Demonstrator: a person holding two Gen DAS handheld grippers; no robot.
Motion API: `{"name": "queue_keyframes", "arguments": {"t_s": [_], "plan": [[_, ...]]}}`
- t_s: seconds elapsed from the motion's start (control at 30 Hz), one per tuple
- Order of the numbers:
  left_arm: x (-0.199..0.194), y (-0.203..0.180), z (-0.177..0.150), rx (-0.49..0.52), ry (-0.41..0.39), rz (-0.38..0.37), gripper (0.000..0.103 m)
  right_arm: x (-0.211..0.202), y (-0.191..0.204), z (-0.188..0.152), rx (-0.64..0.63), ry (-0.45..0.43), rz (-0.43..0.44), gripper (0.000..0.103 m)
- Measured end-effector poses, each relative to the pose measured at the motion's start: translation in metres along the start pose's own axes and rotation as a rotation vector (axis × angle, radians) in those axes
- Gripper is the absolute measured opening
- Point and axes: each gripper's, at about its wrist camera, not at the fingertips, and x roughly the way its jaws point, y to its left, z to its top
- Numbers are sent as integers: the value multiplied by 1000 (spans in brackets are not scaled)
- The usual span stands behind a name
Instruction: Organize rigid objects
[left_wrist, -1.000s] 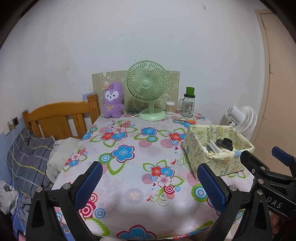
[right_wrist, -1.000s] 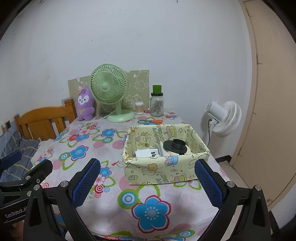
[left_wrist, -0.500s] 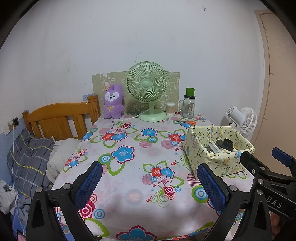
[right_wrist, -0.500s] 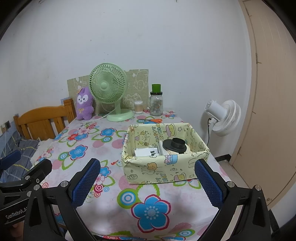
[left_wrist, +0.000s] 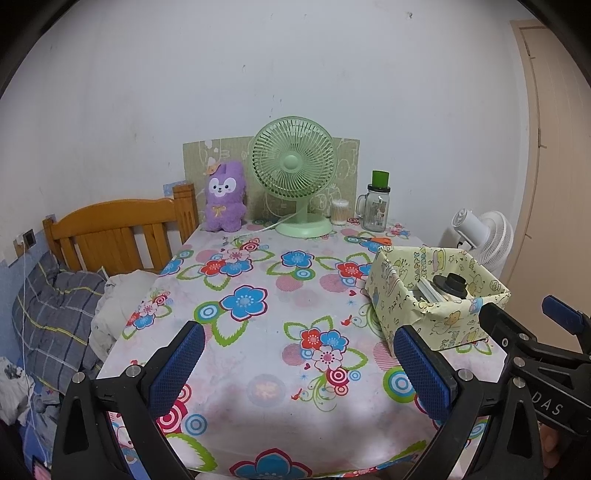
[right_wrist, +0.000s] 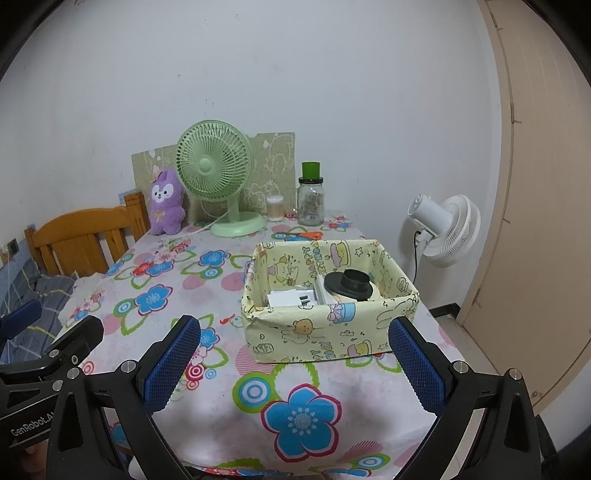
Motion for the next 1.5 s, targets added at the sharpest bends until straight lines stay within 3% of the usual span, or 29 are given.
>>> {"name": "queue_keyframes", "arguments": {"t_s": [1.5], "plan": [[6,1,-2,1,17,-2,103,9,0,-2,2,23,-6,103]]}}
